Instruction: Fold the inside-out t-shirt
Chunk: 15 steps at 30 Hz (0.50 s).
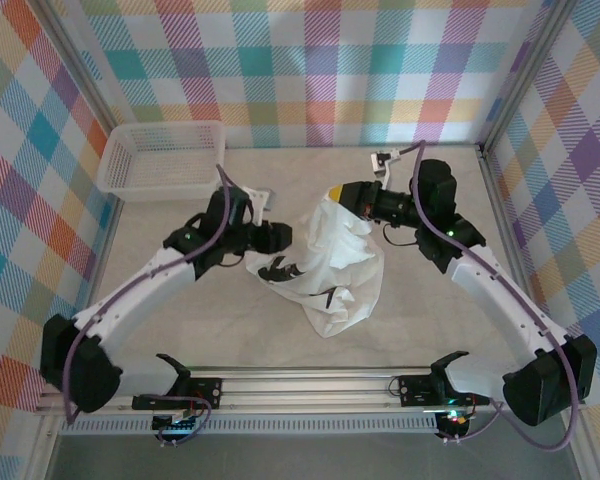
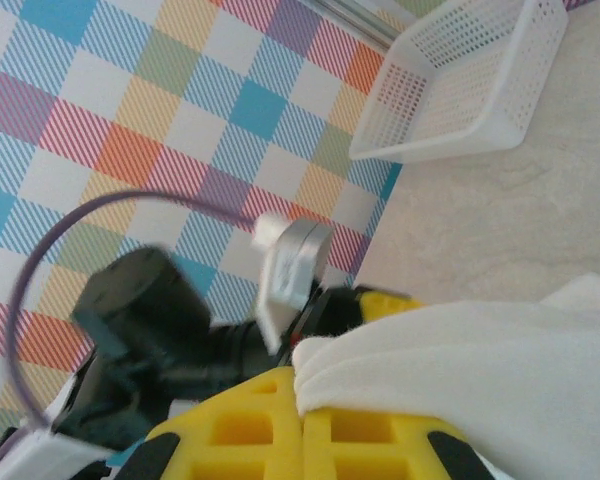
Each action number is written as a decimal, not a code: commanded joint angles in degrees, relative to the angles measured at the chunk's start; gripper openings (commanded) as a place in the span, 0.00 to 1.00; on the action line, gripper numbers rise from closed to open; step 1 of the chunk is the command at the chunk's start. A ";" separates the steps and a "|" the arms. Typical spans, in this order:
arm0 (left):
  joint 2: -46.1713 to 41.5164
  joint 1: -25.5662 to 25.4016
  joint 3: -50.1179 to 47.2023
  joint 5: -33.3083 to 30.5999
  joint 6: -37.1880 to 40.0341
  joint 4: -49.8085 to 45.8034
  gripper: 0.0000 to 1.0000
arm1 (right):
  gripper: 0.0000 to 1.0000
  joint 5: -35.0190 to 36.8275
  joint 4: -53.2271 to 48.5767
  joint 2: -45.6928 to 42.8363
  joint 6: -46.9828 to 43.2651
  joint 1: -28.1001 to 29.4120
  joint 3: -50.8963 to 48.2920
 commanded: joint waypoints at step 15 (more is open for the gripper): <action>10.29 -4.49 16.61 -0.63 -0.89 2.91 0.00 | 0.00 -6.84 -9.29 4.87 -2.63 -1.93 7.30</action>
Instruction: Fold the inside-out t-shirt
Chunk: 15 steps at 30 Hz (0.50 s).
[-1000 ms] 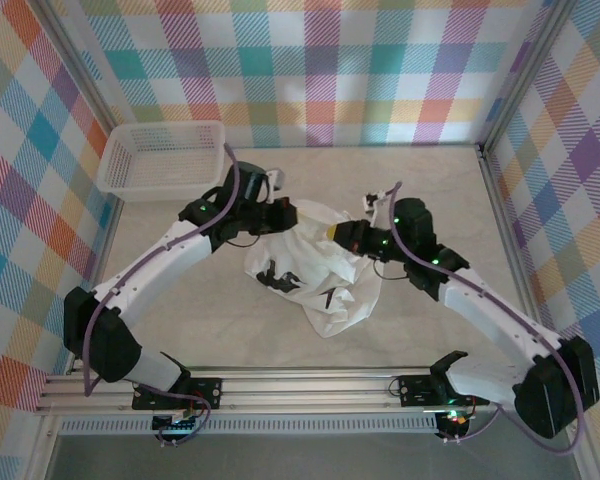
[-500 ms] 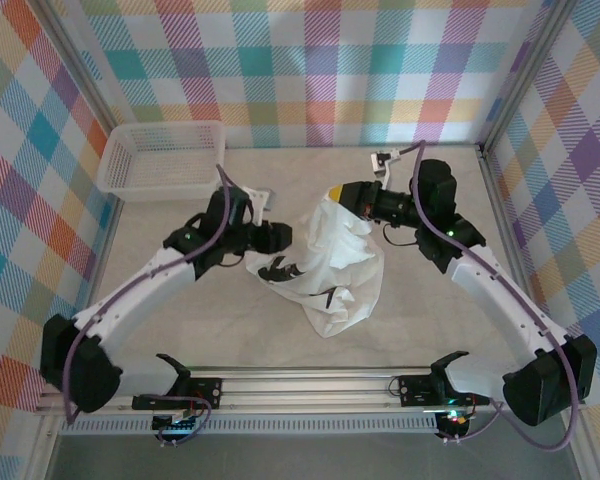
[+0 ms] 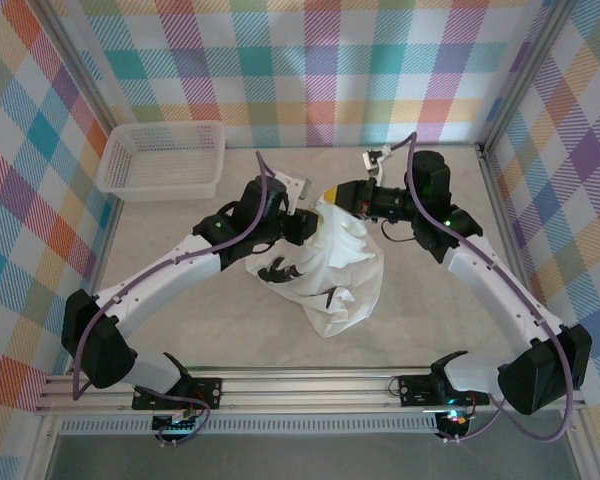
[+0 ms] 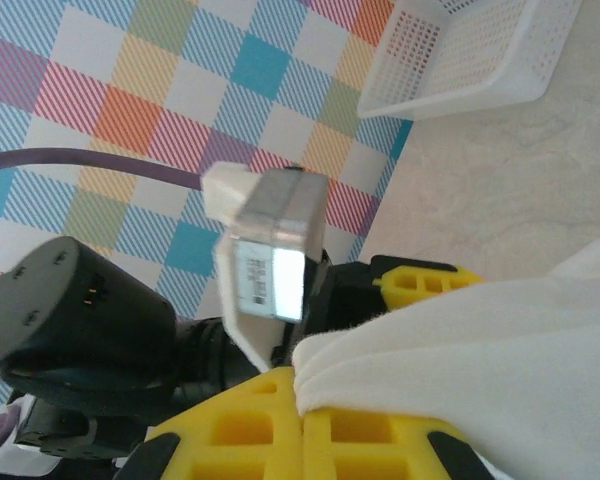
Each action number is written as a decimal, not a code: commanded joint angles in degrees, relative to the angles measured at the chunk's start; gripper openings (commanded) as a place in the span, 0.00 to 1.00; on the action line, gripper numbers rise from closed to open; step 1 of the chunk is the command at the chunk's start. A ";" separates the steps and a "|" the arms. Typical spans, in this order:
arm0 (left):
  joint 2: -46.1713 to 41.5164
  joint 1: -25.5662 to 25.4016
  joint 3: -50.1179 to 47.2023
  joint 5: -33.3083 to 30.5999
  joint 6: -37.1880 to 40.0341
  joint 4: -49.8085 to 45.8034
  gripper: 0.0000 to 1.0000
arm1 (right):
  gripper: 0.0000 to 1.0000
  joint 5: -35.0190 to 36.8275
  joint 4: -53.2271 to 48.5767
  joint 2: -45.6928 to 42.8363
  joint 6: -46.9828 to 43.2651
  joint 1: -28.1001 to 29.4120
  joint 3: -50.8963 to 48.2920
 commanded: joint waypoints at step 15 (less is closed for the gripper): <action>-7.36 9.26 -1.16 27.24 -19.93 8.78 0.00 | 0.45 -2.35 -12.00 10.02 -11.74 -16.73 0.54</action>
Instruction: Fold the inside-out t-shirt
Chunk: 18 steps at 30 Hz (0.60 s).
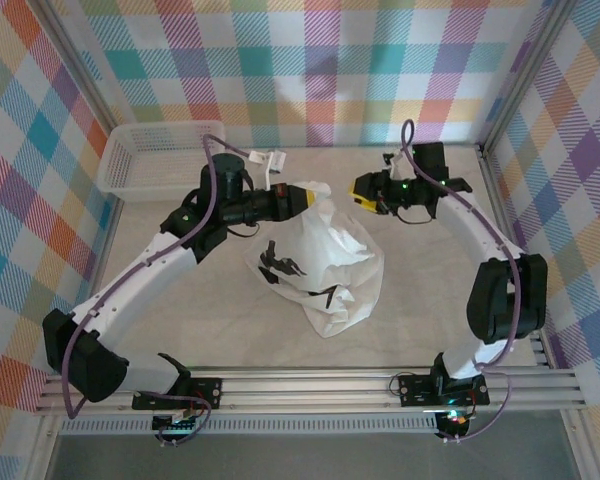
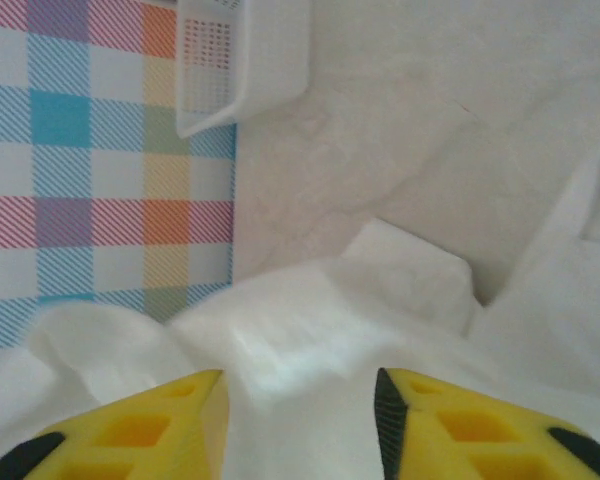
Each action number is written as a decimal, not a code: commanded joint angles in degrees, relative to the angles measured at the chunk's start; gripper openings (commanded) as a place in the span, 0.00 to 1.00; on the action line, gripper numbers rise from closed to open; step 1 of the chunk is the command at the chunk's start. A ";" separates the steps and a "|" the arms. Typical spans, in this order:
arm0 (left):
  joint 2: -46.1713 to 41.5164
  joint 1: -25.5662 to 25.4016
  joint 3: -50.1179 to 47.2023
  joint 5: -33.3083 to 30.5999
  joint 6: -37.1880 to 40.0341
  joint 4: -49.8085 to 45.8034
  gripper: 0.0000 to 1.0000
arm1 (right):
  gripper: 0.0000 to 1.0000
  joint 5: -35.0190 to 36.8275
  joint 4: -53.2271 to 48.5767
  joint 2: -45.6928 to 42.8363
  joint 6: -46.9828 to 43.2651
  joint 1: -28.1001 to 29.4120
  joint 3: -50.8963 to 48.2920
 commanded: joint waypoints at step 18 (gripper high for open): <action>-3.92 0.91 -6.57 1.13 5.95 -9.17 0.00 | 0.03 3.83 17.67 -5.93 11.33 15.89 -10.16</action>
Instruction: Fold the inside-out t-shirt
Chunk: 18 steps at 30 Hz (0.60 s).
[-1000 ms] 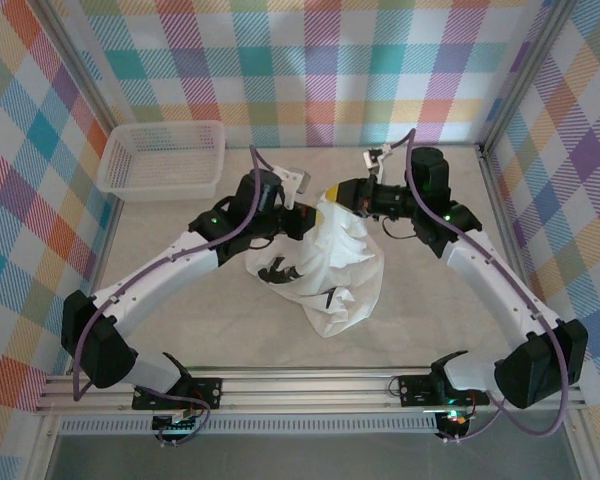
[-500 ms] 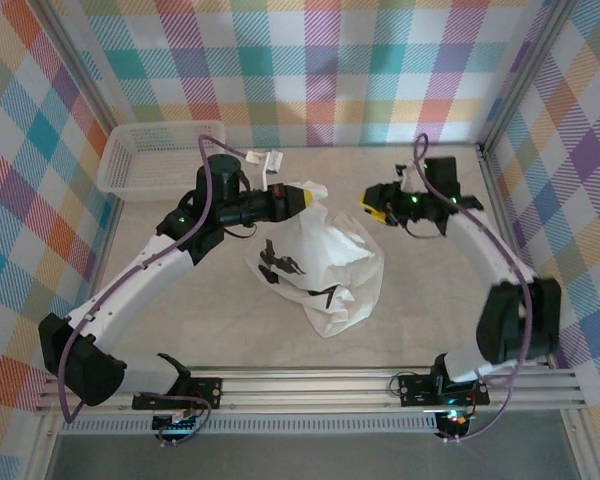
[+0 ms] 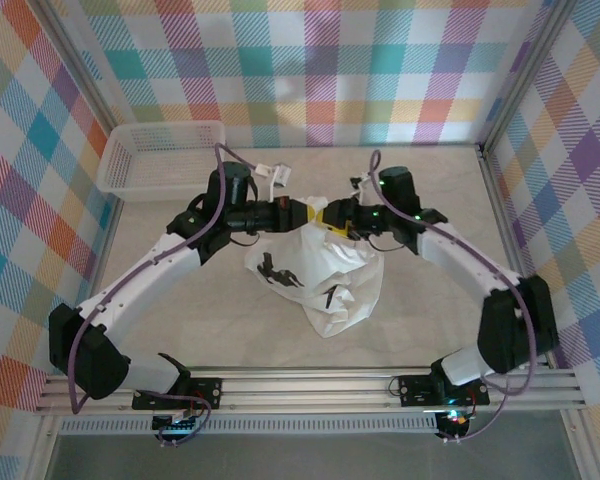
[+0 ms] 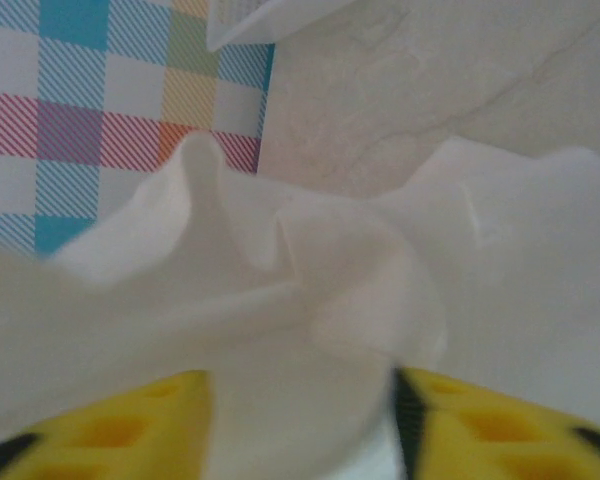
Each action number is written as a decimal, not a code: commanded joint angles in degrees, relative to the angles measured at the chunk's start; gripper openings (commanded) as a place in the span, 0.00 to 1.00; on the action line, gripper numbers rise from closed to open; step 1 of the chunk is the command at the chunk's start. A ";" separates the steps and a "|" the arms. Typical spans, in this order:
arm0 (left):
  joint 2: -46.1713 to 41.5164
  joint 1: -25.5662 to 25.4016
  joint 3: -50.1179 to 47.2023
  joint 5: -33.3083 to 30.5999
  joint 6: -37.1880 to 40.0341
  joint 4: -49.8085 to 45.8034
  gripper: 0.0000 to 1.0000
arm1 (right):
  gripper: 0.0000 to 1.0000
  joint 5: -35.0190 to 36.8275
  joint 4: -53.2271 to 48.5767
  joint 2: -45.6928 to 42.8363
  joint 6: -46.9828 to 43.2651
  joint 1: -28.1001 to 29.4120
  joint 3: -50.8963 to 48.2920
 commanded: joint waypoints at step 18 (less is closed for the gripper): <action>-23.29 0.16 -28.73 -25.32 -7.56 -19.20 0.60 | 0.27 11.30 -13.90 -13.09 -14.67 5.24 -17.75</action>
